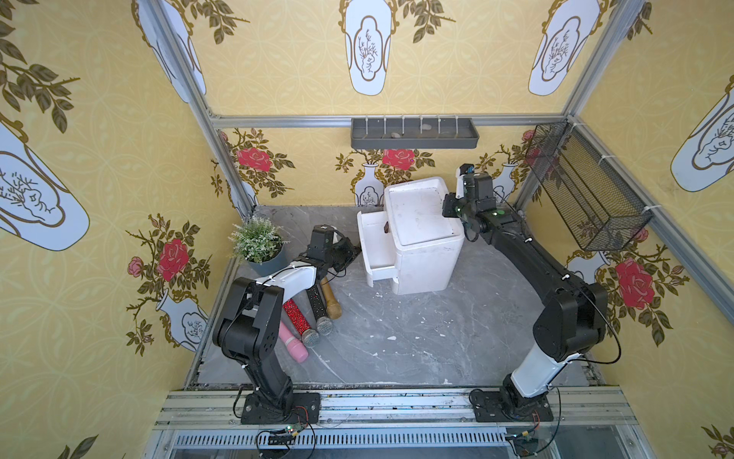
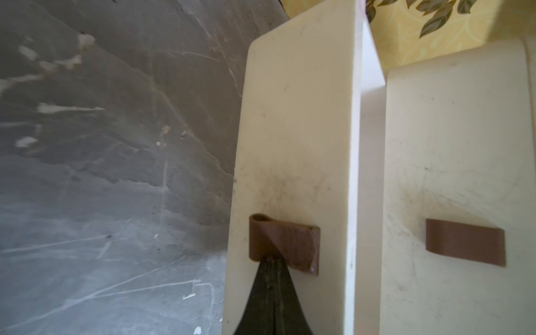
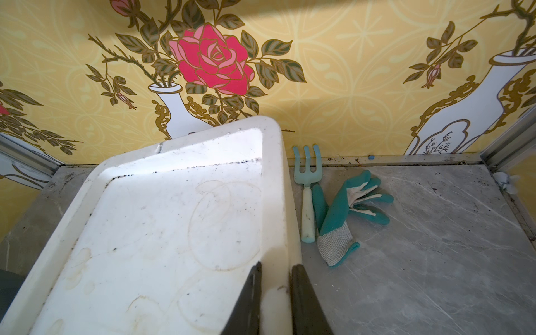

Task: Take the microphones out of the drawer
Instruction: Close the drawer in the storage box.

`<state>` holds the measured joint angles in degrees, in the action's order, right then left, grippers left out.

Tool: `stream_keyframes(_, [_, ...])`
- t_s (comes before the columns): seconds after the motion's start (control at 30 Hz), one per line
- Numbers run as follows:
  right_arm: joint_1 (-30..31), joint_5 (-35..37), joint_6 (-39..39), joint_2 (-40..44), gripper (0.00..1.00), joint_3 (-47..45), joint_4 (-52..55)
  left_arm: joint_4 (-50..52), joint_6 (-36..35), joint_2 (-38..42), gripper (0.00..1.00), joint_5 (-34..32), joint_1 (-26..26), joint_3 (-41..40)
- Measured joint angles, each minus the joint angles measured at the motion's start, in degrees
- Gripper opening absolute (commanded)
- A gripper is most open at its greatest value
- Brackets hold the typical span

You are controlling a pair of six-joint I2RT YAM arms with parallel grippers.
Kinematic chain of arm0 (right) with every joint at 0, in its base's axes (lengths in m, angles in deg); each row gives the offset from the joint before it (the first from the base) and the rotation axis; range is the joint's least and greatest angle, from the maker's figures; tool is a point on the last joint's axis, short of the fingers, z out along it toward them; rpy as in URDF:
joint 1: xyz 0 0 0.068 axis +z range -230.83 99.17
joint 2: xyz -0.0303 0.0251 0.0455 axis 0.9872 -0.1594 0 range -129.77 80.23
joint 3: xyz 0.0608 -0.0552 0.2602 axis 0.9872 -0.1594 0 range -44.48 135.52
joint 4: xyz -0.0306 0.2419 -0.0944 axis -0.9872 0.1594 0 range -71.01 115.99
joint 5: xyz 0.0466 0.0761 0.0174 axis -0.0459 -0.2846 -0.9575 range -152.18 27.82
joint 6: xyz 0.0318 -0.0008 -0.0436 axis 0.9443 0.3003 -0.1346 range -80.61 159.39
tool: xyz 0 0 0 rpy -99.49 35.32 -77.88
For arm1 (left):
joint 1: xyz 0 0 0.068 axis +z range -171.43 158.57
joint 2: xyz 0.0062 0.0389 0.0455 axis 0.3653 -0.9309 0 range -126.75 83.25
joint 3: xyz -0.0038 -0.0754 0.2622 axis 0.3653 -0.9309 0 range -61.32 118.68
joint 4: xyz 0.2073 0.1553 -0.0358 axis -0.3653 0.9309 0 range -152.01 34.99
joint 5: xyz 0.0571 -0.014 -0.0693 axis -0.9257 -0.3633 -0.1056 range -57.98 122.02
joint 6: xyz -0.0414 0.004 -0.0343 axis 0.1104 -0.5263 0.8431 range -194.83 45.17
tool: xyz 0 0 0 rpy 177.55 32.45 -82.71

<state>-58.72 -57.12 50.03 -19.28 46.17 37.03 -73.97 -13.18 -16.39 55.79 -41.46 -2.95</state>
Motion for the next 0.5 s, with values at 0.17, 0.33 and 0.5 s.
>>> stream_keyframes(0.17, [0.00,0.13,-0.28,0.04,0.00,0.02,0.02,-2.14,1.36,-2.78,0.00,1.49,-1.77,2.69])
stream_keyframes(0.33, [0.04,0.24,-0.83,0.68,0.00,-0.44,-0.35,-3.43,2.08,-5.73,0.00,2.21,-3.69,5.40])
stream_keyframes(0.5, [-0.20,0.13,-1.55,1.18,0.00,-0.79,-0.59,-5.64,4.33,-7.98,0.00,2.60,-5.99,7.08])
